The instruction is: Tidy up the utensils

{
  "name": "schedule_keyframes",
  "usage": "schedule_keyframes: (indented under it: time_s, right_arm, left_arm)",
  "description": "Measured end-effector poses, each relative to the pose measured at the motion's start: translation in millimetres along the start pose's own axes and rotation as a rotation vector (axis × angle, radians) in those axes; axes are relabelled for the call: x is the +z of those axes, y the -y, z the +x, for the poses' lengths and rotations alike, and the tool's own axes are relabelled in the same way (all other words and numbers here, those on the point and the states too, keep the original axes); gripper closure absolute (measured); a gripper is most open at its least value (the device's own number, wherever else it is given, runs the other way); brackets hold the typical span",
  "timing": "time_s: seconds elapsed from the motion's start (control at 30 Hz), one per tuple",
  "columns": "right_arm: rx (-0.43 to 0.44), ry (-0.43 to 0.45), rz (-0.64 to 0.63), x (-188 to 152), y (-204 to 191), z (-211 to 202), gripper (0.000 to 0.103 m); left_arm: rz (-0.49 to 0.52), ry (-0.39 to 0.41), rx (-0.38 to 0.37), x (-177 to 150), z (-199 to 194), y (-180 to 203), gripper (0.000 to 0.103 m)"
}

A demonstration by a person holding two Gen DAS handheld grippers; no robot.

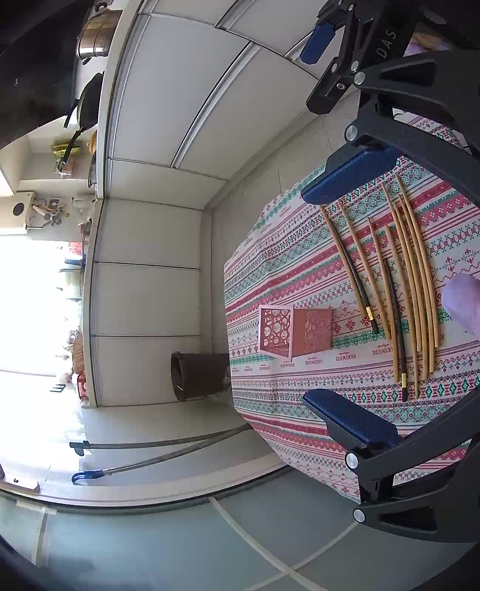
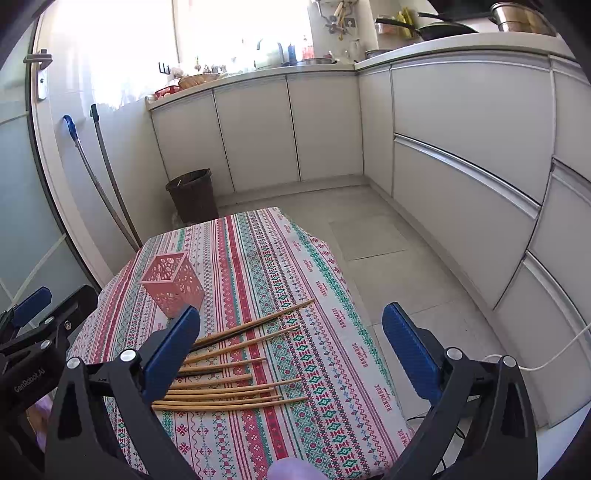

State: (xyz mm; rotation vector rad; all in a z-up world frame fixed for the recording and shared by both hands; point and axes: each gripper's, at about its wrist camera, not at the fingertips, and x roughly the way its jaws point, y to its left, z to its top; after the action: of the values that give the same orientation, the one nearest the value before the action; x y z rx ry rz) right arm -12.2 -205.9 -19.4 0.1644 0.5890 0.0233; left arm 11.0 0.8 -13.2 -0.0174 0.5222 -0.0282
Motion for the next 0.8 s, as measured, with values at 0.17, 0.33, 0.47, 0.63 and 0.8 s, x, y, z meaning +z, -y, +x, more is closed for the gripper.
schedule_keyframes:
  time_s: [0.17,0.33,0.47,0.63,0.8]
  right_arm:
    - [0.0,-0.002,0.0,-0.5,-0.5,0.0,0.007]
    - [0.0,-0.004,0.0,-0.5,-0.4,0.9,0.007]
    - [0.001,-0.005,0.002,-0.7,-0.7,2.3,0.007]
    - [0.004,-0.01,0.005,-0.9,-0.8,4.0,0.007]
    - [0.004,-0.012,0.003,-1.5,-0.3,5.0,0.007]
  left_arm:
    - [-0.001,-0.002,0.0,-0.2,0.5,0.6,0.007]
    - [-0.001,-0.002,-0.001,-0.5,0.7,0.7,0.007]
    - [0.0,-0.003,0.001,-0.5,0.8,1.0,0.007]
    - [-0.003,-0.003,0.002,-0.5,1.2,0.8,0.007]
    - [-0.001,-0.005,0.0,-0.4,1.0,1.0,0.007]
